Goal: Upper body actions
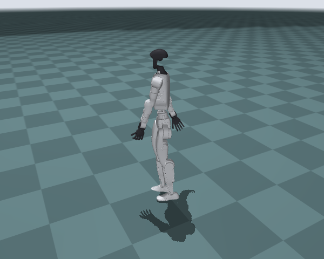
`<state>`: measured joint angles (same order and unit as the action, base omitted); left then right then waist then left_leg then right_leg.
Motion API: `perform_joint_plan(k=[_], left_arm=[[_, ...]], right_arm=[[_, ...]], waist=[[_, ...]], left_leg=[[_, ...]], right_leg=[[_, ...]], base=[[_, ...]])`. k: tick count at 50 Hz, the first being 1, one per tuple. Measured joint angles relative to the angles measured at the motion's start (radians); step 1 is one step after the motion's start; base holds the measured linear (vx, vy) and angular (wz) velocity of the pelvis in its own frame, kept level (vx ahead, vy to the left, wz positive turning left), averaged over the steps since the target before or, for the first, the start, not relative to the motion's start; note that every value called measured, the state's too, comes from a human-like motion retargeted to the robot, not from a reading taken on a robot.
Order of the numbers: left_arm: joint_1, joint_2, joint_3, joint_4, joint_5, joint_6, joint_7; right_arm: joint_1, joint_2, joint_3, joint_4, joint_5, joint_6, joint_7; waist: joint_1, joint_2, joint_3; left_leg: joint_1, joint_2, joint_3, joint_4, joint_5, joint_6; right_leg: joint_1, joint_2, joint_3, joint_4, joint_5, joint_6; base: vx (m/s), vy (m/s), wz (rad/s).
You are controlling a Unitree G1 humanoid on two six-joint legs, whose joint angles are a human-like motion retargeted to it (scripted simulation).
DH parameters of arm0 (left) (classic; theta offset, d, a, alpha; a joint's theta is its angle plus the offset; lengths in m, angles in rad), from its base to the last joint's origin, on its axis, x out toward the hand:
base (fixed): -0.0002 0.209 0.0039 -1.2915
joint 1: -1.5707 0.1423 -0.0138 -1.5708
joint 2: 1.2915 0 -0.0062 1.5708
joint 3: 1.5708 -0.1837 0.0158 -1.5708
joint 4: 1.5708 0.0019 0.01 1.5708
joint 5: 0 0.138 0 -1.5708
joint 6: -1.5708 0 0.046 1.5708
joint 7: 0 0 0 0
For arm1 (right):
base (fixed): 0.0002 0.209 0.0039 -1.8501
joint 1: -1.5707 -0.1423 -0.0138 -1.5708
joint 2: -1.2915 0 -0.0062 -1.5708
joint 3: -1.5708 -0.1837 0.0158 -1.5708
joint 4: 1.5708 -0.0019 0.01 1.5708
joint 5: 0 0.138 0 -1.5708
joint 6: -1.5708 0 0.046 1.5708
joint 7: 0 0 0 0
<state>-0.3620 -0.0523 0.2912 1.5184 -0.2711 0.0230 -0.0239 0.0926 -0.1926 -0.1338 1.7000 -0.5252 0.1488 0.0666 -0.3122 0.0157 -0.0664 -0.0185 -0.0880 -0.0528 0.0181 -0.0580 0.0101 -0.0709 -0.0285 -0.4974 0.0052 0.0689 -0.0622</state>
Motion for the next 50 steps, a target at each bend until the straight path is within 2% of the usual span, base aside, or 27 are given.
perform_joint_plan(k=[4, 8, 12, 16, 19, 22, 25, 28, 30, 35, 38, 42, 44, 48, 50], left_arm=[[-0.088, -0.037, -0.084, -0.183, 0.069, -0.068, 0.066], [-0.105, -0.040, -0.130, -0.293, 0.154, -0.097, 0.149], [-0.056, -0.031, -0.150, -0.297, 0.182, -0.089, 0.139], [0.043, -0.021, -0.112, -0.180, 0.160, -0.069, 0.083], [0.141, 0.002, -0.013, -0.035, 0.154, -0.034, 0.022], [0.280, 0.049, 0.116, 0.115, 0.157, 0.037, -0.060], [0.473, 0.100, 0.206, 0.182, 0.126, 0.148, -0.146], [0.675, 0.135, 0.229, 0.182, 0.112, 0.245, -0.199], [0.775, 0.149, 0.231, 0.182, 0.149, 0.255, -0.210], [0.868, 0.171, 0.213, 0.182, 0.310, 0.209, -0.235], [0.812, 0.174, 0.193, 0.182, 0.289, 0.226, -0.216], [0.611, 0.154, 0.188, 0.182, 0.171, 0.231, -0.133], [0.471, 0.132, 0.191, 0.182, 0.120, 0.203, -0.087], [0.198, 0.082, 0.139, 0.154, 0.043, 0.106, -0.046], [0.095, 0.050, 0.091, 0.076, 0.014, 0.067, -0.036]], right_arm=[[0.125, -0.044, -0.086, 0.000, 0.029, -0.006, -0.077], [0.188, -0.069, -0.117, 0.000, 0.089, -0.002, -0.136], [0.156, -0.054, -0.132, 0.000, 0.158, 0.008, -0.164], [0.020, -0.010, -0.103, 0.000, 0.218, -0.031, -0.102], [-0.112, 0.040, -0.030, -0.050, 0.228, -0.047, -0.025], [-0.241, 0.100, 0.067, -0.153, 0.198, -0.058, 0.083], [-0.355, 0.171, 0.167, -0.278, 0.167, -0.081, 0.203], [-0.439, 0.234, 0.266, -0.399, 0.169, -0.115, 0.290], [-0.474, 0.265, 0.317, -0.474, 0.173, -0.143, 0.332], [-0.500, 0.284, 0.383, -0.573, 0.132, -0.230, 0.331], [-0.457, 0.260, 0.377, -0.564, 0.076, -0.257, 0.301], [-0.356, 0.209, 0.299, -0.457, 0.009, -0.231, 0.272], [-0.297, 0.178, 0.233, -0.358, -0.009, -0.180, 0.250], [-0.205, 0.095, 0.081, -0.097, 0.017, -0.010, 0.179], [-0.160, 0.049, 0.046, 0.000, 0.073, 0.050, 0.121]], waist=[[-0.007, 0.002, -0.003], [-0.008, 0.010, -0.009], [0.001, 0.021, -0.010], [0.006, 0.034, -0.017], [0.001, 0.045, -0.017], [-0.009, 0.059, -0.013], [-0.024, 0.070, -0.008], [-0.042, 0.074, -0.003], [-0.051, 0.076, -0.003], [-0.064, 0.077, -0.008], [-0.064, 0.069, -0.012], [-0.063, 0.054, -0.016], [-0.055, 0.047, -0.020], [-0.041, 0.032, -0.032], [0.125, 0.032, -0.042]], left_leg=[[-0.006, -0.002, 0.002, 0.004, -0.001, 0.001], [-0.007, -0.003, 0.007, 0.006, -0.003, 0.001], [-0.003, -0.003, 0.011, 0.007, -0.006, 0.003], [0.000, -0.005, 0.011, 0.003, -0.007, 0.007], [0.006, -0.003, 0.016, -0.002, -0.010, 0.008], [0.013, 0.005, 0.034, -0.007, -0.015, 0.006], [0.020, 0.015, 0.060, -0.013, -0.022, 0.002], [0.027, 0.023, 0.083, -0.016, -0.028, -0.002], [0.028, 0.028, 0.092, -0.018, -0.031, -0.004], [0.021, 0.031, 0.095, -0.018, -0.030, -0.006], [0.014, 0.023, 0.079, -0.016, -0.026, -0.002], [0.005, 0.008, 0.043, -0.010, -0.017, 0.004], [0.002, 0.000, 0.025, -0.007, -0.013, 0.008], [-0.007, -0.016, -0.012, 0.001, -0.005, 0.015], [-0.008, 0.023, 0.137, -0.008, -0.023, 0.011]], right_leg=[[0.003, -0.004, -0.012, -0.002, -0.003, 0.004], [0.004, -0.006, -0.016, -0.001, -0.006, 0.006], [0.006, -0.004, -0.010, -0.001, -0.006, 0.005], [-0.001, -0.002, 0.010, 0.001, -0.004, 0.003], [-0.010, -0.001, 0.033, 0.006, 0.000, 0.003], [-0.024, 0.000, 0.061, 0.013, 0.007, 0.005], [-0.040, 0.004, 0.094, 0.020, 0.016, 0.007], [-0.051, 0.007, 0.121, 0.024, 0.023, 0.009], [-0.058, 0.008, 0.133, 0.028, 0.025, 0.012], [-0.066, 0.007, 0.138, 0.030, 0.027, 0.016], [-0.061, 0.004, 0.124, 0.027, 0.023, 0.014], [-0.042, -0.002, 0.083, 0.019, 0.014, 0.012], [-0.030, -0.004, 0.057, 0.014, 0.010, 0.010], [-0.006, -0.009, 0.008, 0.004, -0.002, 0.011], [-0.009, 0.013, 0.155, 0.037, -0.041, 0.036]], base=[[0.00, 0.00, 0.00], [0.00, 0.00, 0.00], [0.00, 0.00, 0.00], [0.00, 0.00, 0.00], [0.00, 0.00, 0.00], [0.01, 0.01, -0.32], [0.04, 0.00, -0.46], [0.04, 0.00, -0.39], [0.02, 0.00, -0.25], [0.00, 0.00, 0.00], [-0.04, 0.01, 0.28], [-0.06, 0.01, 0.47], [-0.06, 0.01, 0.46], [-0.03, 0.00, 0.20], [-0.01, 0.02, -1.81]])
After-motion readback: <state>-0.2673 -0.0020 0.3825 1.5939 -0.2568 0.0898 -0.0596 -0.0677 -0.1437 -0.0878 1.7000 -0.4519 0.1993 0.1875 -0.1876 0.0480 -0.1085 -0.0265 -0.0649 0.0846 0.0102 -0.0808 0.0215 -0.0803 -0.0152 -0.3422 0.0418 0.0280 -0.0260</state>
